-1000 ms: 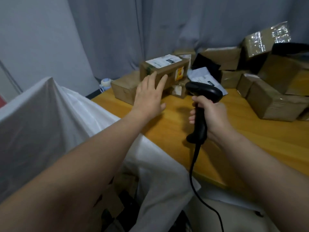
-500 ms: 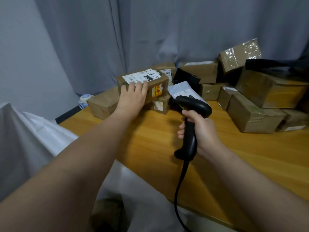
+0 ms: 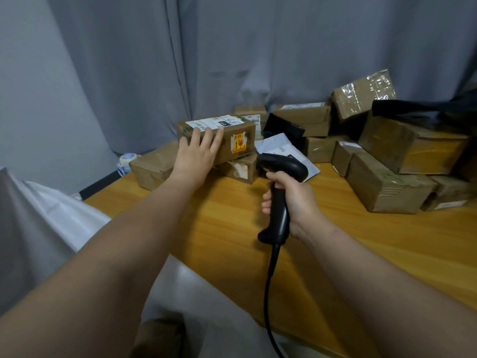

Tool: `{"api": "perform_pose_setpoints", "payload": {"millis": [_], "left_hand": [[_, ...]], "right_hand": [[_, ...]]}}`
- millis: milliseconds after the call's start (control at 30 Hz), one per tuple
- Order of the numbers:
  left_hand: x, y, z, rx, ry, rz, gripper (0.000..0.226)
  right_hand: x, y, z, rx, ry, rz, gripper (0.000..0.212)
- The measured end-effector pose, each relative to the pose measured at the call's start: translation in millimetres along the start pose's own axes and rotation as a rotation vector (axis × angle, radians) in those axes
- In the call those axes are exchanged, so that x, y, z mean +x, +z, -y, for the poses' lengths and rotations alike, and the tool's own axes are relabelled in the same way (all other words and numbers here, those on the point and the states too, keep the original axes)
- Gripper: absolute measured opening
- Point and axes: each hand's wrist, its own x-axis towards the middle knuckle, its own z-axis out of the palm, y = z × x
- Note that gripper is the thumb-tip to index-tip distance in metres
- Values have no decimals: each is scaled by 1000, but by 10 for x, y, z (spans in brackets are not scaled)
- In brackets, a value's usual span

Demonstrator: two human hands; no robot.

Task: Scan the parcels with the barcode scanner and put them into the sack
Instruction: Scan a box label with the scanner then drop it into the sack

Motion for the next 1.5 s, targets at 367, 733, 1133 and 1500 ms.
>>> {"api": "perform_pose_setpoints", "payload": {"millis": [367,733,1133,1500], "left_hand": [[-901,-314,-130,-645,46,-333,99],[-1767,-1060,-898,-733,663,-360,103],[-1865,-1816,-1631,-1141,131,43,36],[-2364,-2136,-2144,-2117,-641,657,59]], "right_hand": [[-491,-519,177,43,-62,-105,24],[-1622,-1491,387,-681,-206,-246,32],[-1781,-2154,253,-784,-267,-179,34],[-1901,-2077,-31,-659,-316,-257,25]]}}
